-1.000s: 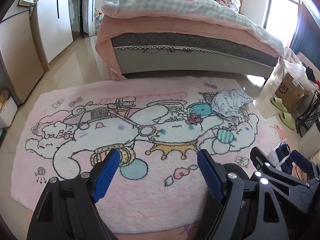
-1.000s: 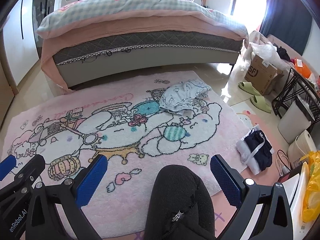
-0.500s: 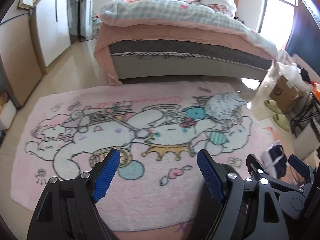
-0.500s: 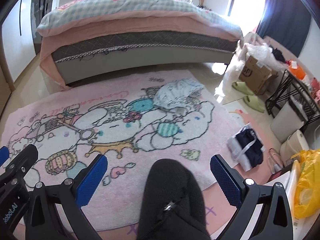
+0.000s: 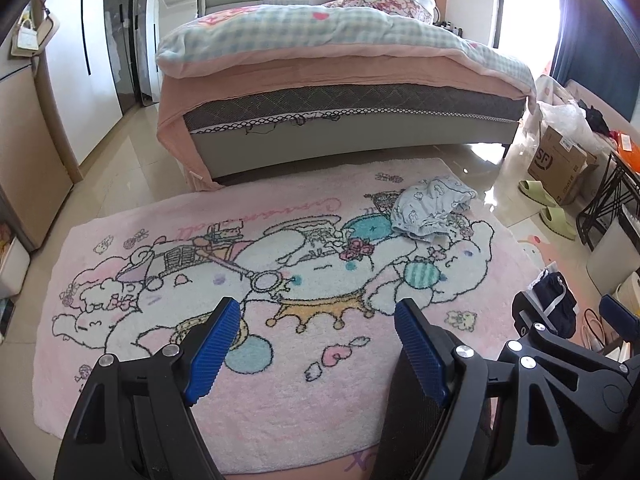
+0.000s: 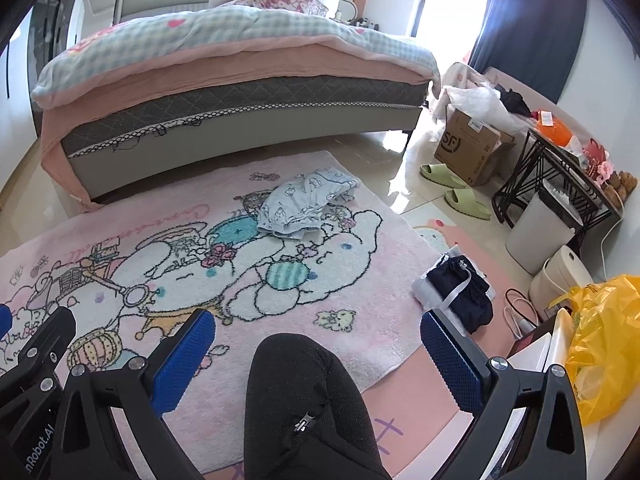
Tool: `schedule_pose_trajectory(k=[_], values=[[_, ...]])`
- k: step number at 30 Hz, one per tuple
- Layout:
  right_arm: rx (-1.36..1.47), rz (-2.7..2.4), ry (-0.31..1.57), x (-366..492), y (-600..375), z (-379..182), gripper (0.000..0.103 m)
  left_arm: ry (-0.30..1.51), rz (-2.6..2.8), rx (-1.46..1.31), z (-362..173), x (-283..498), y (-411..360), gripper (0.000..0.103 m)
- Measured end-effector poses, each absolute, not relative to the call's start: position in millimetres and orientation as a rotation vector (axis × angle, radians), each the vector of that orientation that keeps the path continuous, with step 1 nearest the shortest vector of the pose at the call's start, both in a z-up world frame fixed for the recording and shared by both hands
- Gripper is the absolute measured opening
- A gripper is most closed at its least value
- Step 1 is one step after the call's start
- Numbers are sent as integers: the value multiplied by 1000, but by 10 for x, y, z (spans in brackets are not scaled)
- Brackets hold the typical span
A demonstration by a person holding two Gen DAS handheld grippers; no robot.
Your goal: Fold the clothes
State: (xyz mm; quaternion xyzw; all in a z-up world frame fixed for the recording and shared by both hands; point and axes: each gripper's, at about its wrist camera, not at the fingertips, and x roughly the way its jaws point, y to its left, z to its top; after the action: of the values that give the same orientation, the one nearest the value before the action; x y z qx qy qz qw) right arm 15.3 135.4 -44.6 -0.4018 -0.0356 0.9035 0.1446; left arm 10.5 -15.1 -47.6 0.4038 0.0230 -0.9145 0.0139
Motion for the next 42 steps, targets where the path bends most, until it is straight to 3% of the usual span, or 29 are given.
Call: schedule_pose_trajectory(k=[42], values=[[-1240, 2570, -90, 92, 1446, -609, 103, 83, -2836, 1282, -548, 47, -96, 79]])
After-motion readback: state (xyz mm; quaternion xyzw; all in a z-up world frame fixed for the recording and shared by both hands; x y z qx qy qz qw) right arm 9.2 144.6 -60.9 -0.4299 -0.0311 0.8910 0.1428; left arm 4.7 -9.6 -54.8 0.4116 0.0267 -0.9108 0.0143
